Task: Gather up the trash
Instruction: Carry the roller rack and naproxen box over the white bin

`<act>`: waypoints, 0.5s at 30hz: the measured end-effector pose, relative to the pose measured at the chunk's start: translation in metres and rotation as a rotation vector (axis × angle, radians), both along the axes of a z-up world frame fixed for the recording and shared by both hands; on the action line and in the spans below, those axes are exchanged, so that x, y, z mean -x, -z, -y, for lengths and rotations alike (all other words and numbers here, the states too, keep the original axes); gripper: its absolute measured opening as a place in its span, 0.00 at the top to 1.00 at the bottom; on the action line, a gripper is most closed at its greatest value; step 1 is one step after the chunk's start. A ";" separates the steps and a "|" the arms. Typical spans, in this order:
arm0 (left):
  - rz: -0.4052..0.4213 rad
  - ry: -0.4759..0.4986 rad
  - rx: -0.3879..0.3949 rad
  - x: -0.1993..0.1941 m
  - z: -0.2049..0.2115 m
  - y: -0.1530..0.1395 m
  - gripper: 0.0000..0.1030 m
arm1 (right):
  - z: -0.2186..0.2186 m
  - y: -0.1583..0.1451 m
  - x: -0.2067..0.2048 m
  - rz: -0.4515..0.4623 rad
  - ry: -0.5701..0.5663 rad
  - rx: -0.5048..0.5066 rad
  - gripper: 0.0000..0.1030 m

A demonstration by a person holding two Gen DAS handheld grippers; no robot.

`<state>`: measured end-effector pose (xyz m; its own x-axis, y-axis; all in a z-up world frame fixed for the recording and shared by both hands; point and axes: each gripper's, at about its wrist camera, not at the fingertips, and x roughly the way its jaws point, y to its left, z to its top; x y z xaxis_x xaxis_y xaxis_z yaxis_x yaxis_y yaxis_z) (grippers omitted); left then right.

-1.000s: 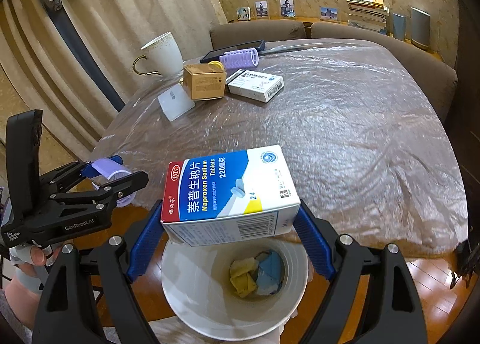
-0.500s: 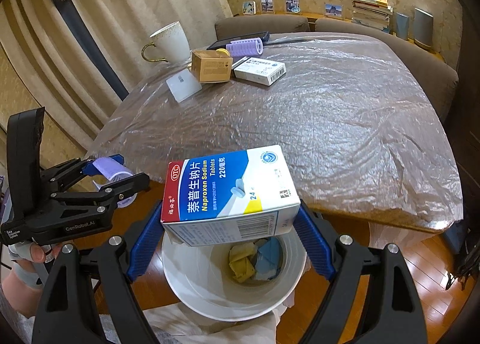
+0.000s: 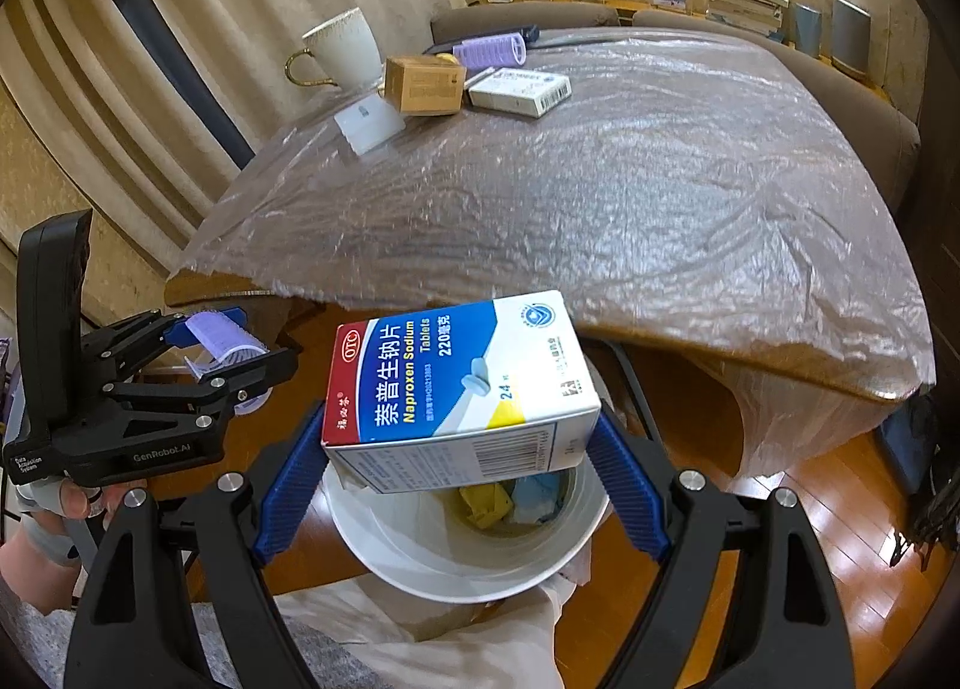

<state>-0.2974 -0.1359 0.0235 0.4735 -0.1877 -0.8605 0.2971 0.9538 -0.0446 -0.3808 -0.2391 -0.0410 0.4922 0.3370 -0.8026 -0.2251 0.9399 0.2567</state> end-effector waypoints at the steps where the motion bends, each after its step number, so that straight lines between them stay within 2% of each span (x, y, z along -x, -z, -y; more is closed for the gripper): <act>1: -0.004 0.001 -0.002 0.001 0.000 0.002 0.30 | -0.001 0.002 0.000 -0.005 -0.001 0.002 0.20; 15: -0.065 0.016 -0.043 0.011 0.002 0.034 0.30 | -0.009 0.029 0.005 -0.057 -0.011 0.027 0.20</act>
<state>-0.3082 -0.1376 -0.0101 0.4133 -0.1574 -0.8969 0.3105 0.9503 -0.0237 -0.3853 -0.2301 -0.0698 0.4417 0.3202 -0.8381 -0.2217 0.9441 0.2439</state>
